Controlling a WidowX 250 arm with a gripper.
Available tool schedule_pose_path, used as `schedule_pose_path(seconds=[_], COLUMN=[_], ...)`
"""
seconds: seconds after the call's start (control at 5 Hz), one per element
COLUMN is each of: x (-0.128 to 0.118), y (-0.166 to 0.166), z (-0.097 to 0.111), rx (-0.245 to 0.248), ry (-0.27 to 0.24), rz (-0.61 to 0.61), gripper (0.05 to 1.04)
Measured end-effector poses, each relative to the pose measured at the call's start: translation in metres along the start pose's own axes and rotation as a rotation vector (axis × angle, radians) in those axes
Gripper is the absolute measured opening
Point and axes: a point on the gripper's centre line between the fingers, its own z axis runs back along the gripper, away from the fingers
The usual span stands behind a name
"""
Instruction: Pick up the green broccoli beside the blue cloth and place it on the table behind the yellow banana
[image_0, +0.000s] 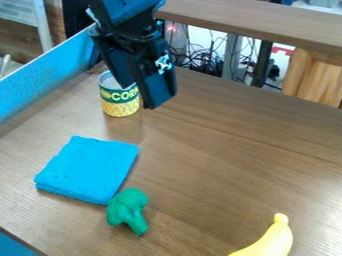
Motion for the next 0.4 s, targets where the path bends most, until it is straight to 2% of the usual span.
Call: schedule_pose_path(seconds=[0.2,0.4], x=[-0.003,-0.013], y=[0.0,0.003], z=[-0.004,-0.009], rx=[-0.007,-0.007], ry=[0.018,0.084], rz=[0.003,-0.139], gripper=[1.001,1.001])
